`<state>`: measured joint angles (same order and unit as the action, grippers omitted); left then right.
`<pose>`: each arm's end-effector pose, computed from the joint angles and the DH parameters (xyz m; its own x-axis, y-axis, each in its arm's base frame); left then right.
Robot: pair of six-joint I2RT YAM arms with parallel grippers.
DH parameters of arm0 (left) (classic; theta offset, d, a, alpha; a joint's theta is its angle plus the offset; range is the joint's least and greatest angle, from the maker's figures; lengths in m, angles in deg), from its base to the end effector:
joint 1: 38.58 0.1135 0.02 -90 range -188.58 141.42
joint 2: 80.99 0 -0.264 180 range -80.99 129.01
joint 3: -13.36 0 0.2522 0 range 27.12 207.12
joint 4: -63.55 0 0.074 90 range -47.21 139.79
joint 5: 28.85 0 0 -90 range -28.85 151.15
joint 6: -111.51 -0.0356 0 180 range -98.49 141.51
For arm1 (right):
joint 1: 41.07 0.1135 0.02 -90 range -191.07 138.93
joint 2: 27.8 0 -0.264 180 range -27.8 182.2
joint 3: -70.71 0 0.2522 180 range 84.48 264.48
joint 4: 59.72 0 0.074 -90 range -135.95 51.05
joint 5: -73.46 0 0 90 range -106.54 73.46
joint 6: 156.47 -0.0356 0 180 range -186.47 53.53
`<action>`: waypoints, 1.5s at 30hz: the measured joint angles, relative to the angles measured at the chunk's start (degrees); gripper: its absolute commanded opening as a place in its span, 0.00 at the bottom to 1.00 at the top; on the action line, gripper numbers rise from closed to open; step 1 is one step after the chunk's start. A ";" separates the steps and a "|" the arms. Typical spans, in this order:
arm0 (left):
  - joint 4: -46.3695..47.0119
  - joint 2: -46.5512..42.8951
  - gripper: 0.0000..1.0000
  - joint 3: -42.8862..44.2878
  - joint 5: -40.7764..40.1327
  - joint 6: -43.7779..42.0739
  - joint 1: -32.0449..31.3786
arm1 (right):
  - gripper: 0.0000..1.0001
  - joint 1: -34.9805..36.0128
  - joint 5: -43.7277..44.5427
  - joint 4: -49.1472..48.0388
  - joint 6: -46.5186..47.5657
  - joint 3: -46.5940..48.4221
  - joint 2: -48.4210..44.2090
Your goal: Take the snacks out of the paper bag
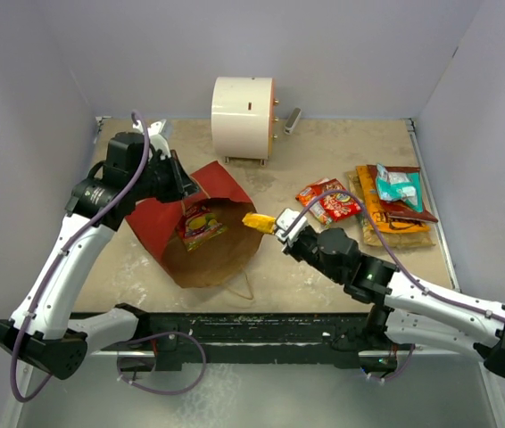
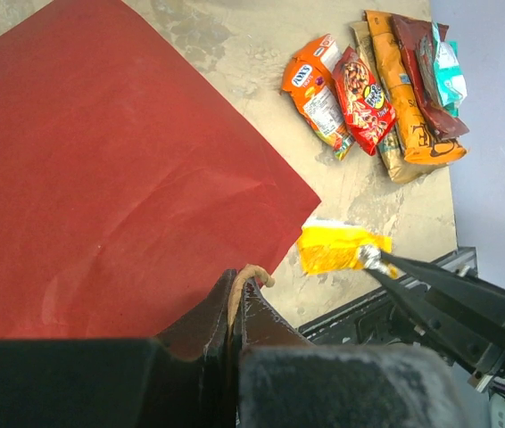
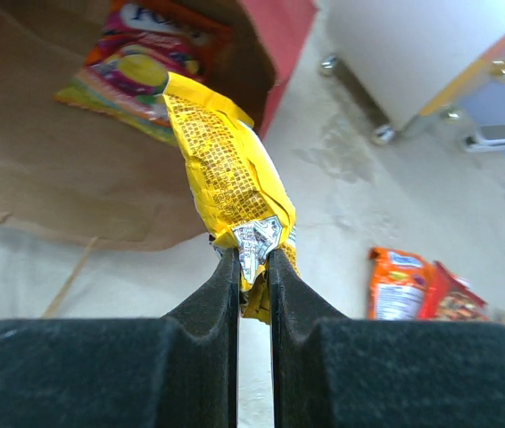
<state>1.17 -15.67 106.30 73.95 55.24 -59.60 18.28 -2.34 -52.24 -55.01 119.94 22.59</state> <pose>0.2049 -0.0872 0.4083 -0.7312 -0.2991 -0.6131 0.1367 0.8163 -0.5612 0.1151 0.1772 0.2955 0.0661 -0.2663 -0.9616 -0.7114 0.6632 -0.2325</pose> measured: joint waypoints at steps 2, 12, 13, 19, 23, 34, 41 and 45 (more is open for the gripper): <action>-0.04 0.20 0.00 0.15 0.00 -0.13 0.00 | 0.00 -0.02 3.91 -1.36 1.86 0.02 -0.74; -0.28 0.31 0.00 0.15 -0.02 -0.31 0.00 | 0.00 -8.76 14.34 -11.74 -7.28 0.11 0.55; -0.28 0.24 0.00 0.15 -0.04 -0.31 0.00 | 0.00 -9.81 15.39 -11.54 -9.11 0.20 1.40; -0.37 -0.63 0.00 0.15 -0.33 -0.31 0.00 | 0.00 -16.92 19.08 -5.79 -19.54 0.96 6.32; -0.39 -1.20 0.00 0.15 -0.44 -0.31 0.00 | 0.00 -23.02 19.19 -2.03 -25.20 1.16 7.54; -0.46 -1.20 0.00 0.15 -0.33 -0.31 0.00 | 0.00 -37.86 15.93 2.93 -33.31 6.36 16.15; -0.70 -0.11 0.00 0.39 0.31 -0.50 0.00 | 0.00 -44.22 13.11 2.95 -34.07 8.37 23.08; -0.92 0.46 0.00 0.66 0.48 -0.85 0.00 | 0.02 -45.44 12.57 3.19 -34.18 8.46 26.73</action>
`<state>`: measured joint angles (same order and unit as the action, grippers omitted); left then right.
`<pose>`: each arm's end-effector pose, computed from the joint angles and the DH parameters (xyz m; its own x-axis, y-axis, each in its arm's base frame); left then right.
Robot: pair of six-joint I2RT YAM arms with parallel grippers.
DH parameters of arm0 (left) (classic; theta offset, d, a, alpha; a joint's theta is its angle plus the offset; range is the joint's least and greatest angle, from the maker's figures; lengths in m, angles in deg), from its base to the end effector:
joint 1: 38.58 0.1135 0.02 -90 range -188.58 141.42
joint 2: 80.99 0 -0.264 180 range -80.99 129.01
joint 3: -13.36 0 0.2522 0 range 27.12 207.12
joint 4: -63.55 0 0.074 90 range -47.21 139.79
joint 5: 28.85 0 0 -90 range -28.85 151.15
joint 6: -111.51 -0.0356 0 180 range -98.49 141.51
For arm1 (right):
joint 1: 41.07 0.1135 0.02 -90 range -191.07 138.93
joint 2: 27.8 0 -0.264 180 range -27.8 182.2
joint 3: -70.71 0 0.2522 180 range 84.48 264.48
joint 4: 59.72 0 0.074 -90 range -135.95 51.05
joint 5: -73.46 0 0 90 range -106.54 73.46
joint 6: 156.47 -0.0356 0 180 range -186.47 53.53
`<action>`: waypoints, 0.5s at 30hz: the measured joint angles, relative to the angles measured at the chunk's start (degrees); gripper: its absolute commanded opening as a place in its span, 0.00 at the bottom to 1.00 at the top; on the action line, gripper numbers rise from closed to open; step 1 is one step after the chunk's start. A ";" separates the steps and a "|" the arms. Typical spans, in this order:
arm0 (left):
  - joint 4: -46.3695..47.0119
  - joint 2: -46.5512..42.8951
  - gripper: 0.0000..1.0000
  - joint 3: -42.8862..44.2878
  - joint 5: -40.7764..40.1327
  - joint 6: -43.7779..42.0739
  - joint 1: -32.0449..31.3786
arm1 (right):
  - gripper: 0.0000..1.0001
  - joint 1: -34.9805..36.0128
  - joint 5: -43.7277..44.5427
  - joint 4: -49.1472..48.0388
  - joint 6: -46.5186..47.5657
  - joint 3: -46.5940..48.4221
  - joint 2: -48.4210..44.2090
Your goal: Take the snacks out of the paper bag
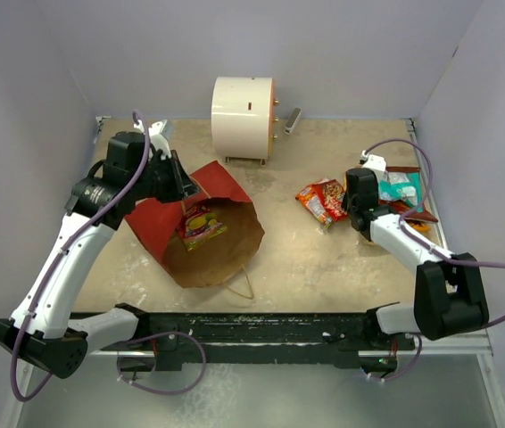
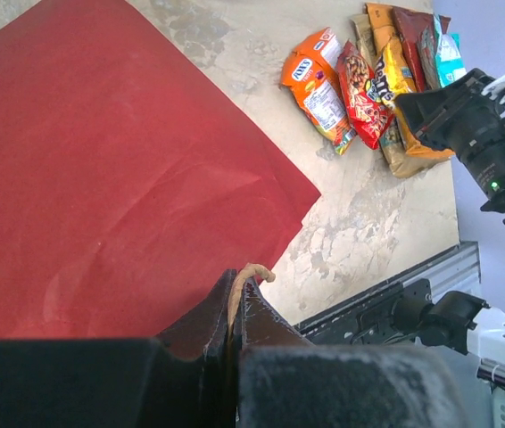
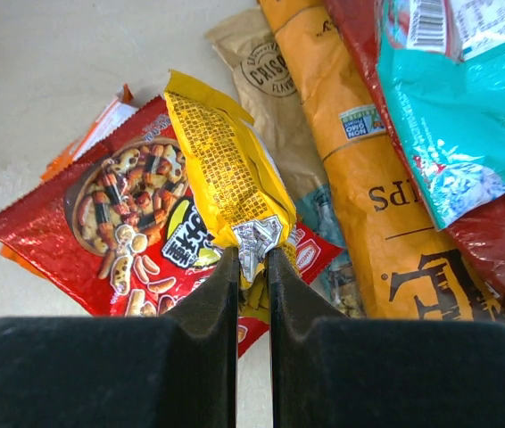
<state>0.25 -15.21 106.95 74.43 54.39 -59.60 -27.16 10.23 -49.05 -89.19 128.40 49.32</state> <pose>0.2054 -0.0877 0.4088 -0.7394 -0.2819 -0.6114 0.1456 0.8197 -0.5540 0.2858 0.0543 0.2339 -0.3858 0.2597 -0.8853 0.3389 0.9324 0.1258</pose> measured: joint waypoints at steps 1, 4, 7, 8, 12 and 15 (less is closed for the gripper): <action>-0.09 0.02 0.00 0.11 0.02 -0.13 0.00 | 0.05 -0.11 -0.17 0.11 -0.11 0.00 0.52; -0.63 0.00 0.00 0.31 0.04 -0.66 0.00 | 0.17 -0.17 -1.03 0.26 -0.63 0.00 1.27; -1.16 -0.02 0.00 0.31 0.04 -0.90 0.00 | 0.30 -0.17 -1.97 0.26 -0.98 0.00 0.96; -1.22 -0.04 0.00 0.31 0.04 -0.96 0.00 | 0.35 -0.17 -2.40 0.35 -1.11 0.00 0.76; -1.55 -0.50 0.00 0.31 0.07 -0.96 0.00 | 0.51 -0.17 -3.98 0.92 -1.09 0.00 -1.11; -1.95 -1.14 0.00 0.31 0.17 -0.94 0.00 | 0.59 -0.17 -4.83 1.75 -0.87 0.00 -3.52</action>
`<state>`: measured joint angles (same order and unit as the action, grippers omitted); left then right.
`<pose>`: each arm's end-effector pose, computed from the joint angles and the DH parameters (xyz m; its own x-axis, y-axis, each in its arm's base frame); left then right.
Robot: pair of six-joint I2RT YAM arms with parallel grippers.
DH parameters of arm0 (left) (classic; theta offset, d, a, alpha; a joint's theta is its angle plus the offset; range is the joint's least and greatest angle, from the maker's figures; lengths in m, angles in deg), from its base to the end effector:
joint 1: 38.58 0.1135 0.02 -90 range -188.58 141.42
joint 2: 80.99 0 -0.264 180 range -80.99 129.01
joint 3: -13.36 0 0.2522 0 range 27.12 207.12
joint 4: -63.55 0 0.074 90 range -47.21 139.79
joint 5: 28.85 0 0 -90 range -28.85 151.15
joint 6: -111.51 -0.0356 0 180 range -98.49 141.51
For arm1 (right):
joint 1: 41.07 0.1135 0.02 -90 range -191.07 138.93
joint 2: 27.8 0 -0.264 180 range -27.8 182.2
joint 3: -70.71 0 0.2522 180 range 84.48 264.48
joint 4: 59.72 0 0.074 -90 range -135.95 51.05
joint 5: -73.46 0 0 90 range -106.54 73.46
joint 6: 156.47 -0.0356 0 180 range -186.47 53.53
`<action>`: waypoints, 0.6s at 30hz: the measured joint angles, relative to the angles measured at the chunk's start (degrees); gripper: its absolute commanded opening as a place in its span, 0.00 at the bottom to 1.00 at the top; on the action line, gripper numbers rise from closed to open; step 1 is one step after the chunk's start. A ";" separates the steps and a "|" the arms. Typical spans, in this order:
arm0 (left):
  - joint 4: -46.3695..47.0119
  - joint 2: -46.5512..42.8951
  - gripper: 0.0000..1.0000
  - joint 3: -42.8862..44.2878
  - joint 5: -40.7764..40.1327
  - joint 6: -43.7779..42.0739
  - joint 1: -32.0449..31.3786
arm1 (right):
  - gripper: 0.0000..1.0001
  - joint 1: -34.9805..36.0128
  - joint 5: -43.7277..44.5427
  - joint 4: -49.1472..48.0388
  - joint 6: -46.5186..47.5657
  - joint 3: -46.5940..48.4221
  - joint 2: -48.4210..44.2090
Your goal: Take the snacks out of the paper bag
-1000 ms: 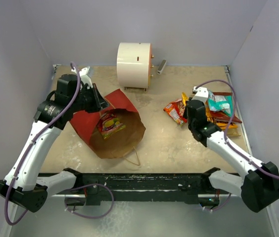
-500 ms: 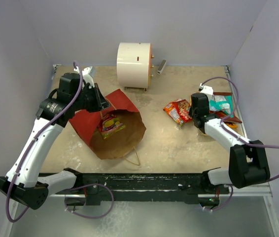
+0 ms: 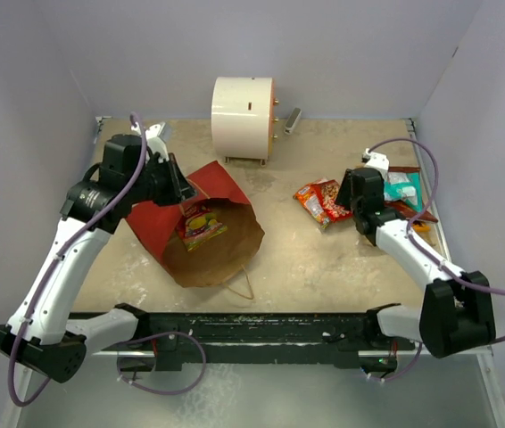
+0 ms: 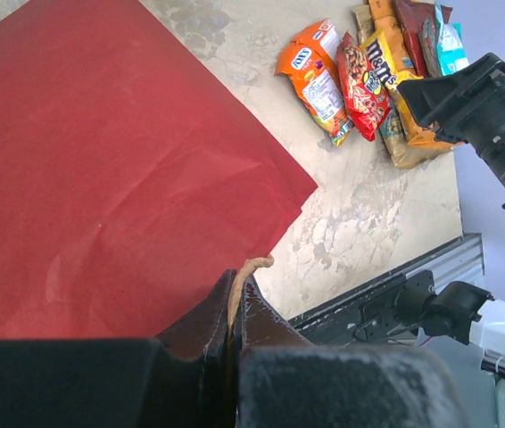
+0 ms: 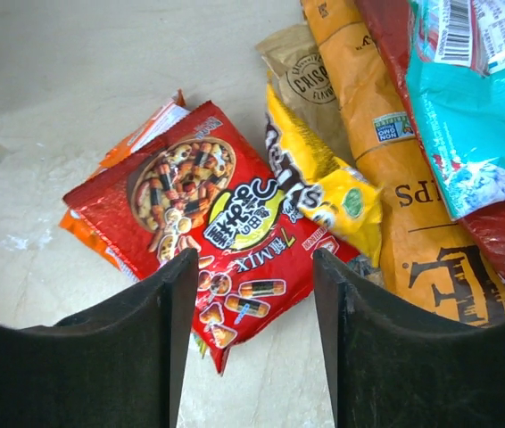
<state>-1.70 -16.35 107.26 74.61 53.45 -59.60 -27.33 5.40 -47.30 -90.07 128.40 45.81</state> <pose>0.1976 -0.0848 0.4115 -0.7430 -0.2657 -0.6143 0.1550 0.8246 -0.5441 0.2773 0.0541 0.2468 -0.3829 0.2887 -0.8775 0.2754 0.9424 0.1898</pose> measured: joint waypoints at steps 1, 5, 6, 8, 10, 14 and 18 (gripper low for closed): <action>-0.09 -0.20 0.00 0.00 0.02 0.00 0.00 | 0.61 0.00 -0.50 0.44 0.02 0.02 -1.05; -0.11 -1.05 0.00 0.00 0.04 0.00 0.00 | 0.68 0.00 -2.95 2.08 -0.07 0.13 -4.85; -0.11 -1.20 0.00 0.00 0.07 0.00 0.00 | 0.69 0.00 -3.87 2.34 -0.02 0.13 -5.77; -0.11 -1.46 0.00 0.00 0.07 0.00 0.00 | 0.72 0.00 -5.92 2.43 -0.33 0.11 -7.15; -0.13 -1.66 0.00 0.00 0.11 0.02 0.00 | 0.73 0.00 -9.03 2.19 -1.18 -0.39 -8.83; -0.20 -1.95 0.00 -0.02 0.20 0.39 0.00 | 0.74 0.04 -14.84 1.95 -3.32 -3.50 -11.98; -0.35 -2.67 0.00 -0.26 0.26 0.55 0.00 | 0.74 1.64 -19.58 1.95 -5.03 -6.67 -14.47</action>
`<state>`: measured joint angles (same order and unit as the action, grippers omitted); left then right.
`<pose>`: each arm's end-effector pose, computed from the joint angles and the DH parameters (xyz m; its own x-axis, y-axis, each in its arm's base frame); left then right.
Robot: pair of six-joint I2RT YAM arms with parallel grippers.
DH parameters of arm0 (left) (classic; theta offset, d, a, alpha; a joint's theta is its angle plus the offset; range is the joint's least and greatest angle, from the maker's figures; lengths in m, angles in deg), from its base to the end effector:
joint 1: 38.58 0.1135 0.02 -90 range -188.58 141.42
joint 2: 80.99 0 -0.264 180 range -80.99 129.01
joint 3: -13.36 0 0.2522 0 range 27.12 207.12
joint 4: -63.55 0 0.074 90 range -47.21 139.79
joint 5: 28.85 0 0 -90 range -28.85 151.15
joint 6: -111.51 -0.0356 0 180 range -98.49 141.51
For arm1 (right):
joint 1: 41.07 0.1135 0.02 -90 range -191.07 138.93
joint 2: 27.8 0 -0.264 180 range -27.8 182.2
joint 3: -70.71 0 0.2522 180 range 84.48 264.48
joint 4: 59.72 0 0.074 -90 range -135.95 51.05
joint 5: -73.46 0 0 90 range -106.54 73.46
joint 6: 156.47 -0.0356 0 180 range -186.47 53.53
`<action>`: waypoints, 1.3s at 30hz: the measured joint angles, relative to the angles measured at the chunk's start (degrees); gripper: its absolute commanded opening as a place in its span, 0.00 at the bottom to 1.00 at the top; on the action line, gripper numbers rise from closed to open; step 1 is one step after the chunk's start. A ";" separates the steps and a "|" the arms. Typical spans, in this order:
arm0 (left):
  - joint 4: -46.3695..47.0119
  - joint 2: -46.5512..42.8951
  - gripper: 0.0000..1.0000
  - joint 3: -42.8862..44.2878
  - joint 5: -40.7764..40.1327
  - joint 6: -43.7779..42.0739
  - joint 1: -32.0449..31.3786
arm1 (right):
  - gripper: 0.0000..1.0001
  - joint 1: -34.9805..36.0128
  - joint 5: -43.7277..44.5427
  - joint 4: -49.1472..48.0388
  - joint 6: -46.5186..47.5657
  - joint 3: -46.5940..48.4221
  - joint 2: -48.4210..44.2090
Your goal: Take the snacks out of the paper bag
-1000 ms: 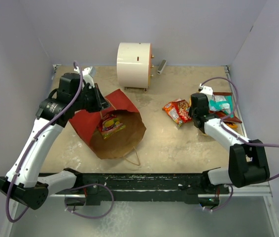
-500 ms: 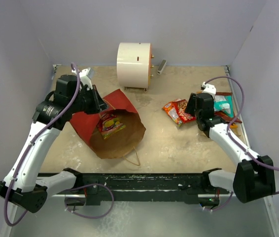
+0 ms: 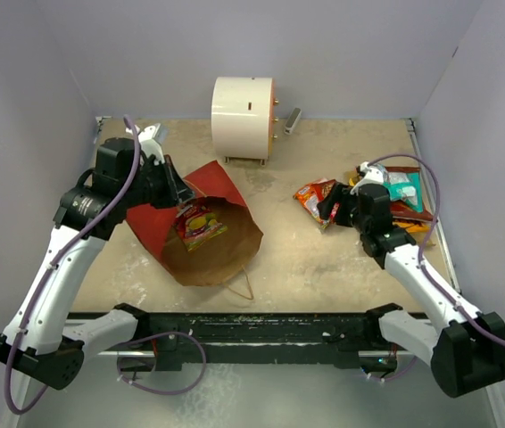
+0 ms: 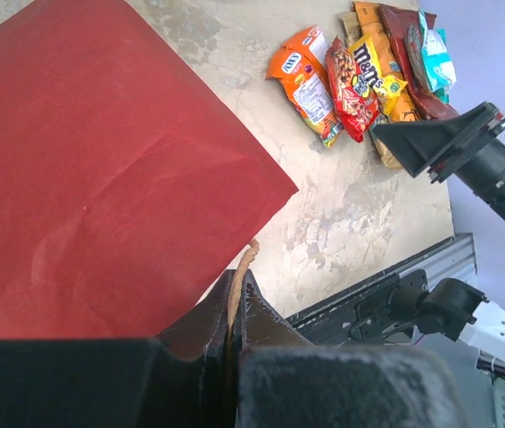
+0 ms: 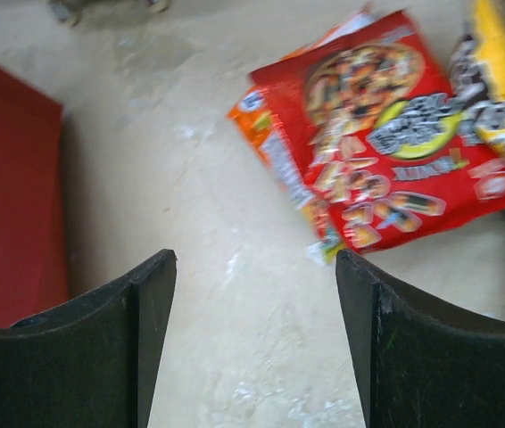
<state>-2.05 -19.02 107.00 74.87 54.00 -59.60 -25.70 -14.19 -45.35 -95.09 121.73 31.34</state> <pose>0.1843 -0.0799 0.4183 -0.7253 -0.2803 -0.6287 0.1690 0.8129 -0.5574 0.2275 0.0610 0.2626 -0.4331 0.3773 -0.8186 -0.0237 0.9031 0.4288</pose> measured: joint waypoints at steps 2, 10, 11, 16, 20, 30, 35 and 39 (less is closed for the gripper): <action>-0.02 -0.20 0.00 0.00 0.00 0.04 0.00 | 0.74 2.25 -1.53 0.02 -0.35 -0.33 -0.46; -0.11 -0.22 0.00 0.00 -0.02 0.09 0.00 | 0.74 18.18 -3.72 -2.16 1.03 2.80 3.58; -0.11 -0.20 0.00 0.00 -0.02 0.09 0.00 | 0.75 20.04 -3.65 -2.71 1.51 3.50 4.50; -0.11 -0.20 0.00 0.00 -0.09 0.11 0.00 | 0.75 29.20 -4.07 -7.67 4.90 6.54 8.76; -0.11 -0.20 0.00 0.00 -0.46 0.90 0.00 | 0.76 34.93 -5.27 -11.30 9.01 7.50 11.23; -0.13 -0.20 0.00 -0.42 -0.70 1.42 0.00 | 0.77 45.81 -7.76 -17.35 20.87 8.90 18.40; -0.15 -0.07 0.00 -0.63 -0.63 1.46 0.00 | 0.76 46.38 -7.98 -24.85 24.02 6.82 21.24; -0.15 -0.04 0.00 -0.87 -0.31 1.57 0.00 | 0.76 47.21 -7.96 -30.77 28.81 6.27 25.24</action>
<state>-2.20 -19.06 106.12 74.56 55.57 -59.60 21.52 -22.14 -76.13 -66.29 128.00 56.58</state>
